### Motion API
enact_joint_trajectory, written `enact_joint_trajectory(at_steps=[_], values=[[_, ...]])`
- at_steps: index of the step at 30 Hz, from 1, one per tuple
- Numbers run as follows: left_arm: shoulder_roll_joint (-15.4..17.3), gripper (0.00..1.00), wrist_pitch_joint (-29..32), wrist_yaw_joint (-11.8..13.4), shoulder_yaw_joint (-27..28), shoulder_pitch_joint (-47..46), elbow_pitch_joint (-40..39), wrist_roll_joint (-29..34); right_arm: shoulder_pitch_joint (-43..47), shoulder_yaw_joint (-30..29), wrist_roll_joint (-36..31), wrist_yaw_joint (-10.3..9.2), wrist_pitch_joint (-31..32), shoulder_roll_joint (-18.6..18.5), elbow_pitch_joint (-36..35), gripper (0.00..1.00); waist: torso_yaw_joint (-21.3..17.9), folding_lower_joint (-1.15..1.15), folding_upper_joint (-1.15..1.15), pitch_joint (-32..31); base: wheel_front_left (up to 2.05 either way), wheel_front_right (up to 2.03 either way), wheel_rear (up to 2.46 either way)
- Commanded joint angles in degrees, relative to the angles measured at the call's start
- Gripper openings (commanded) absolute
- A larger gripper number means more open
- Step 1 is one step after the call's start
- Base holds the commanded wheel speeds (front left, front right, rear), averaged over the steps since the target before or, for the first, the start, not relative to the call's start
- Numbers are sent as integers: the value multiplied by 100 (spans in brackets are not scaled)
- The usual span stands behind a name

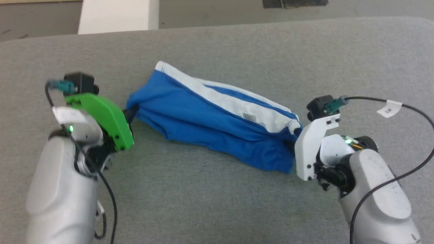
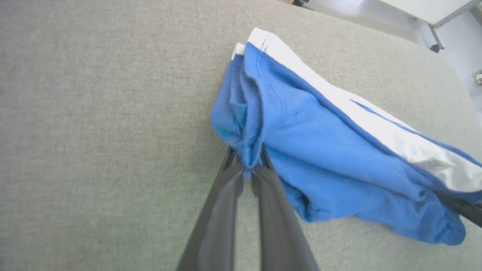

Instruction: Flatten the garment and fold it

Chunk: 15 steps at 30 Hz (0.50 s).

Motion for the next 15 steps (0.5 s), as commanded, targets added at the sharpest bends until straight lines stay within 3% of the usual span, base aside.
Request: enact_joint_trajectory(at_steps=[1,8,15], values=[[-24,0,-78,-42,75,298,-201,-128,-114,-49,-47,-11,211,-113,-118,0,218,0,0,-210,0,0,0],[-271,0,-207,102,219,1751,-1205,-441,-100,-284,87,-11,1123,-468,-524,0,346,0,0,-320,0,0,0],[-498,0,-150,315,207,2719,-1712,-593,-30,-446,-123,-11,1572,-481,-645,0,412,0,0,-326,0,0,0]])
